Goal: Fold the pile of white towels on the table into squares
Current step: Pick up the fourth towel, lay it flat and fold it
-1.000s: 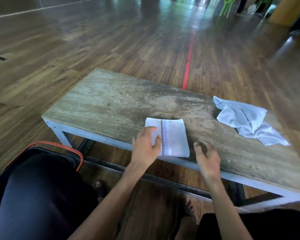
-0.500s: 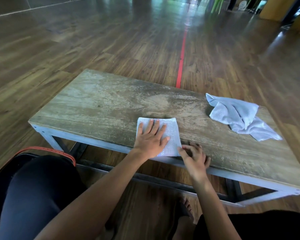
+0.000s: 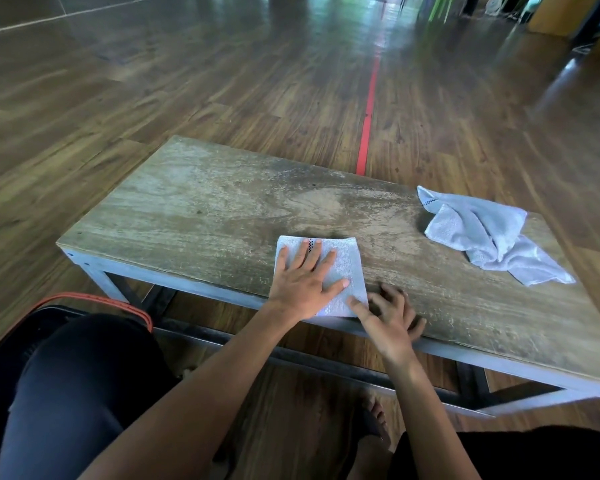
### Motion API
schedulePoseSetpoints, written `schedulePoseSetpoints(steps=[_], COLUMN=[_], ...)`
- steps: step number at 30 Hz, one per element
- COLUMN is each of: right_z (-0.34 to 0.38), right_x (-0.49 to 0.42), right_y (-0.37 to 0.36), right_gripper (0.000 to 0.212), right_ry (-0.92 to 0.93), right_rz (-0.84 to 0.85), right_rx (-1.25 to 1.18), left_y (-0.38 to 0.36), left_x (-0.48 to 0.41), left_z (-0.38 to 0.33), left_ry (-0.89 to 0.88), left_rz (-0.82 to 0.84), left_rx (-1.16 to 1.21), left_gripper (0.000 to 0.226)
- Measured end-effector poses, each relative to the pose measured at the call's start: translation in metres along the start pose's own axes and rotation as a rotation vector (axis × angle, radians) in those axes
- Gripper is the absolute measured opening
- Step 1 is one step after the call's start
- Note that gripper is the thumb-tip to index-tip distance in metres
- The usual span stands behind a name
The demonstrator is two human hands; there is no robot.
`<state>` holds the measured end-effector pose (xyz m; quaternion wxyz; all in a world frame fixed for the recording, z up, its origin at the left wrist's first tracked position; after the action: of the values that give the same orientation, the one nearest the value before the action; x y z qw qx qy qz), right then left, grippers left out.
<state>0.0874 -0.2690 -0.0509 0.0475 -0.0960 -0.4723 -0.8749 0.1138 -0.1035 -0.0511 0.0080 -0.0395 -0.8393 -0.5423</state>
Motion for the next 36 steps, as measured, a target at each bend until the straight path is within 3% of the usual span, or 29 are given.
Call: schedulePoseSetpoints(steps=[6, 11, 19, 24, 28, 32, 36], right_z=[-0.004, -0.011, -0.010, -0.008, 0.043, 0.090, 0.078], right_x=[0.002, 0.003, 0.000, -0.007, -0.017, -0.031, -0.048], right_y=[0.002, 0.009, 0.009, 0.032, 0.036, -0.003, -0.033], right_gripper=[0.018, 0.043, 0.038, 0.027, 0.036, 0.051, 0.059], right_ry=[0.065, 0.102, 0.065, -0.032, 0.219, 0.505, 0.448], right_rz=[0.039, -0.053, -0.084, -0.207, -0.347, -0.157, 0.018], right_rx=[0.050, 0.038, 0.021, -0.131, 0.149, 0.548, 0.755], left_y=[0.000, 0.002, 0.003, 0.018, 0.029, 0.022, 0.009], left_x=[0.000, 0.000, 0.003, 0.008, 0.017, 0.021, 0.023], left_z=[0.001, 0.000, 0.001, 0.002, 0.006, 0.020, 0.026], left_ry=[-0.008, -0.010, -0.028, -0.051, -0.007, 0.055, 0.053], left_rz=[-0.010, -0.002, 0.012, -0.032, -0.149, -0.132, -0.143], left_rx=[-0.018, -0.006, 0.007, 0.172, 0.153, 0.165, 0.168], left_gripper=[0.076, 0.077, 0.074, 0.061, 0.054, 0.057, 0.081])
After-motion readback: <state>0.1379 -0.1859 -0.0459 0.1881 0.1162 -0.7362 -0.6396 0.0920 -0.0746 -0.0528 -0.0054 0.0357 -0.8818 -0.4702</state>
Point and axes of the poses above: each hand's wrist, its own x-axis away from the middle knuckle, its own y-axis out of the back of the hand, z = x × y, the point moved 7 cm from there along -x, towards the middle knuckle, and after that the axes turned 15 degrees about x, right-handed, at the moved point
